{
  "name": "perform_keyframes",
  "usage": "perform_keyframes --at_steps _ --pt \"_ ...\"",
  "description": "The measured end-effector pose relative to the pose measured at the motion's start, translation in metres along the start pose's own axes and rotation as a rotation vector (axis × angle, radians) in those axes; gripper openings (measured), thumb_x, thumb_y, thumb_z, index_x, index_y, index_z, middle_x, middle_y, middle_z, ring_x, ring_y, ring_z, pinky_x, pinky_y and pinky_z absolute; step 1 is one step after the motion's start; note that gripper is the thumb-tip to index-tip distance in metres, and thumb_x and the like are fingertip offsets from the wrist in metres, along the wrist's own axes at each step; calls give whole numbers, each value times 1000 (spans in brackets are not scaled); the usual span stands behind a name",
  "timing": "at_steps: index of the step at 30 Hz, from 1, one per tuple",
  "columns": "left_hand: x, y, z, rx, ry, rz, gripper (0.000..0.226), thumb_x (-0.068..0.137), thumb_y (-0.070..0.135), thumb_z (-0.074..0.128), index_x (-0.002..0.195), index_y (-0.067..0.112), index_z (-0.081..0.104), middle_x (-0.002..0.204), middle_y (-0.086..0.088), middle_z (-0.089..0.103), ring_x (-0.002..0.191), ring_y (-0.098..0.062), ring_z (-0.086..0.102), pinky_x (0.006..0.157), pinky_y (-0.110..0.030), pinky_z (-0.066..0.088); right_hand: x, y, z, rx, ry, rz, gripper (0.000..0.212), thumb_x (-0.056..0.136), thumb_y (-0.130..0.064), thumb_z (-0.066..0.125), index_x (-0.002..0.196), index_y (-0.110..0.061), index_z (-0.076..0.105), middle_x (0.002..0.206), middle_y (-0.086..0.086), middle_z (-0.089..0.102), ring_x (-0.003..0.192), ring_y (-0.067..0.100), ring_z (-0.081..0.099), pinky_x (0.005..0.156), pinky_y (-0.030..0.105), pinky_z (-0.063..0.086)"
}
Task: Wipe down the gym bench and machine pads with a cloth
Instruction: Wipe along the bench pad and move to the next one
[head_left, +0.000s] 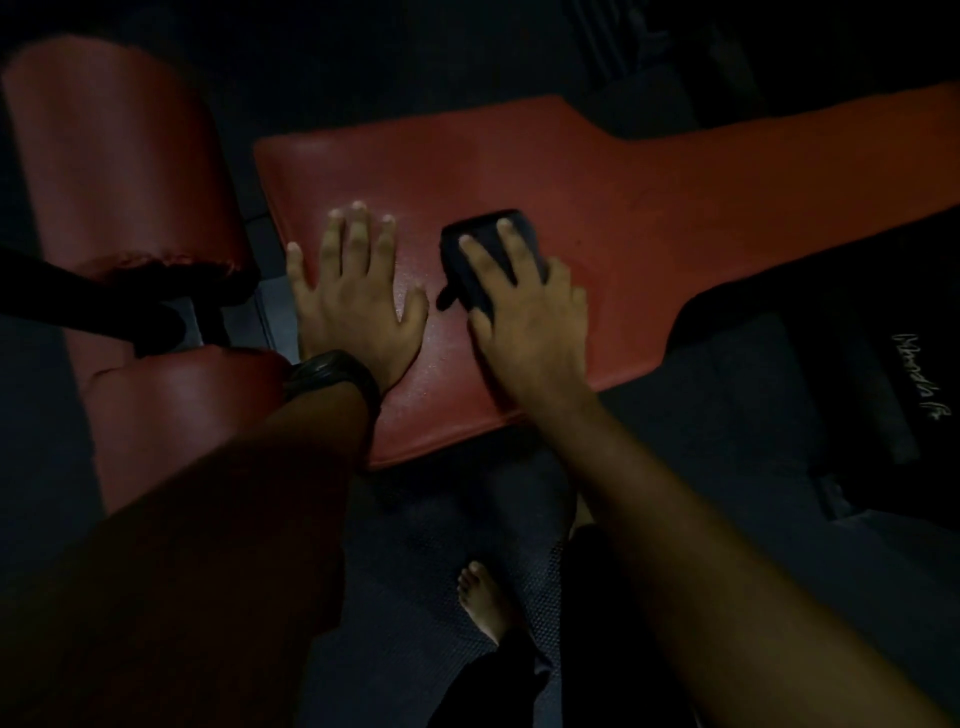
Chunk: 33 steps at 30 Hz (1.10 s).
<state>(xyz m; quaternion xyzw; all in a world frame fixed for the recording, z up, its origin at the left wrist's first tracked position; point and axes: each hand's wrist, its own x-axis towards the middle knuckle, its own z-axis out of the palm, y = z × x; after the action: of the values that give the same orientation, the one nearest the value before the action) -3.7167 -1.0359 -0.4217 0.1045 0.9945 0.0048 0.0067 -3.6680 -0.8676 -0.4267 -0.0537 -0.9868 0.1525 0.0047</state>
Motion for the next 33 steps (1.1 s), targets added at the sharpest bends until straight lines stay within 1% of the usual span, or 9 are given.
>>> perform_keyframes --at_steps 7,15,17,21,23,27,29,31,33 --pt "1 0 0 -5 20 -4 69 97 51 40 158 19 29 167 -7 23 155 -28 16 122 -63 10 -15 18 1 33 -4 685 68 101 -42 49 160 -40 15 170 -4 9 132 33 41 101 47 42" --pt "0 0 1 -5 29 -7 71 95 52 38 158 18 31 167 -8 24 154 -29 18 121 -63 10 -2 -12 3 70 20 56 64 90 -39 62 151 -37 43 162 1 36 116 38 54 85 49 51" --pt "0 1 1 -9 34 -3 71 96 52 38 157 18 31 167 -8 24 155 -28 18 121 -63 10 15 15 0 -15 -23 117 67 94 -41 56 156 -41 30 166 -3 25 123 36 50 90 48 49" --pt "1 -1 3 -7 39 -3 73 96 55 35 158 19 30 167 -7 23 155 -27 17 122 -62 9 5 9 1 32 -20 587 67 100 -42 48 160 -40 18 169 -4 12 121 32 47 95 45 42" --pt "1 -1 4 -5 34 -4 74 95 55 34 159 19 29 168 -7 22 155 -27 16 122 -62 8 -5 -19 1 24 -48 525 66 99 -44 47 159 -40 20 169 -5 12 119 32 46 95 44 41" --pt "1 -1 5 -5 37 -9 73 95 54 32 159 18 29 168 -7 23 155 -27 17 122 -61 9 13 -31 3 99 39 34 56 94 -46 51 149 -35 47 160 2 40 104 36 56 81 45 49" --pt "1 -1 4 -9 40 -7 74 93 53 34 159 18 30 167 -7 24 155 -27 18 122 -61 9 38 -13 2 16 17 -127 59 92 -43 49 151 -37 44 160 2 38 105 36 57 79 45 50" --pt "1 -1 5 -16 41 -5 74 93 54 36 158 19 31 167 -7 25 155 -27 19 122 -61 9 57 8 0 -12 -12 -66 64 94 -41 49 156 -40 32 166 -1 27 116 35 54 86 44 49" --pt "1 -2 5 -20 48 -8 73 94 54 37 158 19 32 167 -6 25 155 -27 19 122 -62 9 60 20 2 51 9 224 65 99 -41 48 159 -39 24 169 -3 18 121 33 51 93 42 45"
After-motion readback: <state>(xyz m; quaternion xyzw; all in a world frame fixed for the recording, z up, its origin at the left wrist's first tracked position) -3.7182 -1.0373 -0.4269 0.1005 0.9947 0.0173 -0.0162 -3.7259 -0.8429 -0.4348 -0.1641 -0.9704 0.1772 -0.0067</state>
